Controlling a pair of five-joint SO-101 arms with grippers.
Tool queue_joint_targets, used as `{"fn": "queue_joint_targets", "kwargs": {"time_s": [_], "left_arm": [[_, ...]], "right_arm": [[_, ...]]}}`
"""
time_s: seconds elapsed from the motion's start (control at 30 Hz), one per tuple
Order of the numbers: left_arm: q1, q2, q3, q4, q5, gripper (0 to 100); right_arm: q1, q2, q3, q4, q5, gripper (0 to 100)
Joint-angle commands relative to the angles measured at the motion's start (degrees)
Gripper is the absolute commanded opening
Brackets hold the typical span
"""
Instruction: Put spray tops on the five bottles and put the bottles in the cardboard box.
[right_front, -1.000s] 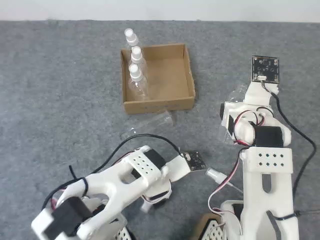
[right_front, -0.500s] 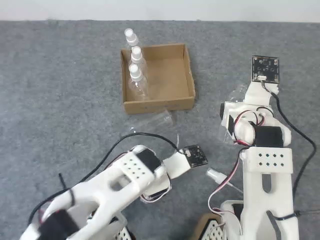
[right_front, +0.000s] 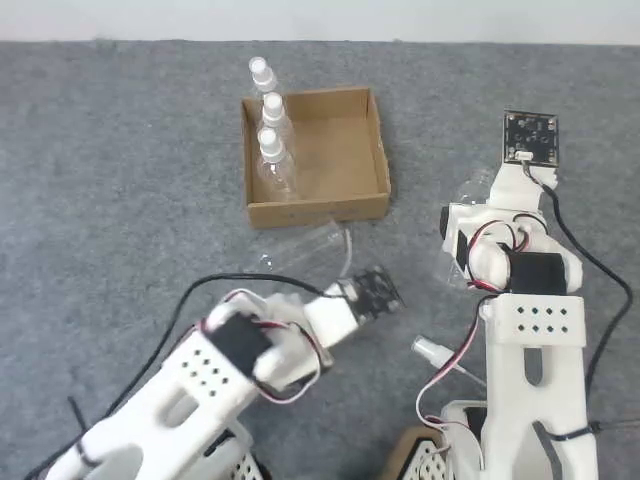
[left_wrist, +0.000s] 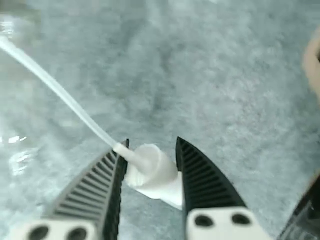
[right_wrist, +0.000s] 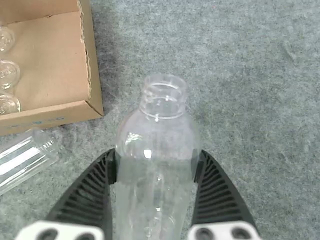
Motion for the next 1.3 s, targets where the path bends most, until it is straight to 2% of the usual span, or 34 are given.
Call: {"fn": "queue_joint_targets", "kwargs": {"time_s": [0.0, 0.27, 0.4, 0.5, 0.7, 0.9, 1.03, 1.27], "left_arm": [[-4.7, -6.6, -6.0, 3.0, 0.4, 4], [-11.0, -15.3, -13.1, 7.0, 0.4, 4], [-16.7, -16.1, -13.2, 6.3, 0.8, 4], [-22.2, -16.1, -13.0, 4.7, 3.7, 4], [-32.9, -16.1, -13.0, 0.2, 9.1, 4], [-40.7, -16.0, -12.5, -2.9, 14.9, 4], [-46.0, -16.0, -8.0, -7.7, 20.1, 3], [-54.9, -16.0, 0.3, -17.8, 25.3, 3]], "right_arm": [[1.2, -2.0, -0.4, -1.4, 0.4, 0.9], [1.2, -2.0, -0.4, -1.4, 0.4, 0.9], [1.2, -2.0, -0.4, -1.4, 0.4, 0.9], [1.2, -2.0, -0.4, -1.4, 0.4, 0.9], [1.2, -2.0, -0.4, -1.4, 0.4, 0.9], [1.2, -2.0, -0.4, -1.4, 0.4, 0.9], [1.2, -2.0, -0.4, -1.4, 0.4, 0.9], [1.2, -2.0, -0.4, -1.4, 0.4, 0.9]]}}
